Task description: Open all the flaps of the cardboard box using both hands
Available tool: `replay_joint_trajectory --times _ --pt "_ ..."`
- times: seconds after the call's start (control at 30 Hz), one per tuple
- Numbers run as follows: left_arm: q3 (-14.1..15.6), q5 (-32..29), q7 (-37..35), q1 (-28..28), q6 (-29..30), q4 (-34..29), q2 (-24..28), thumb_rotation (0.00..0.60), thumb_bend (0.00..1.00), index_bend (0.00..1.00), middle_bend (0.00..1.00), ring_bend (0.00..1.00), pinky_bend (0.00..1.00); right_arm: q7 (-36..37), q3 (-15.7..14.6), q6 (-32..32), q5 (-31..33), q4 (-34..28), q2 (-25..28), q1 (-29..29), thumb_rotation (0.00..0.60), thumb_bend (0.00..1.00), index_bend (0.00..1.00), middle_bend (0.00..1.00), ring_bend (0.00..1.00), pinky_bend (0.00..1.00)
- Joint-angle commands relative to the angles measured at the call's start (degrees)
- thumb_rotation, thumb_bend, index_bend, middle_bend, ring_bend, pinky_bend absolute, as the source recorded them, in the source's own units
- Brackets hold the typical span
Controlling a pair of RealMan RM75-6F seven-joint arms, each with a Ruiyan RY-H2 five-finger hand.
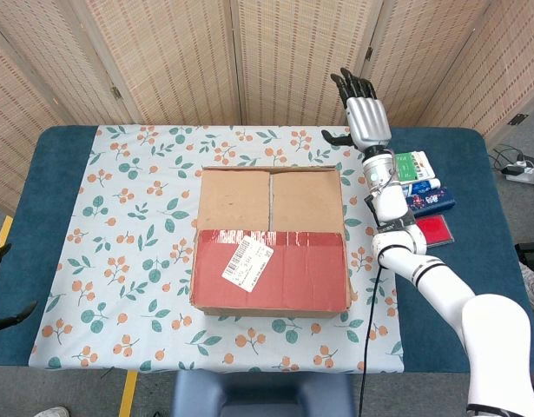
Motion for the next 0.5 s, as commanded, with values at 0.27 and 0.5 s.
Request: replay_joint_trajectory --times 0.27,0.5 --pt "0.32 0.96 1.18 -0.06 0.17 -0.38 -0.31 0.600 0.26 0.00 0.00 0.00 0.00 4.79 -3.80 6.31 -3.70 -21.16 10.86 -9.28 0.524 0.32 0.00 0.00 0.01 0.00" --pt "0.91 2.15 2.49 -0.28 -0.04 -0.99 -0.72 0.600 0.26 0.00 0.00 0.00 0.00 11.28 -7.14 6.70 -5.13 -50.15 27.15 -20.17 0.522 0.32 0.00 0.00 0.03 0.00"
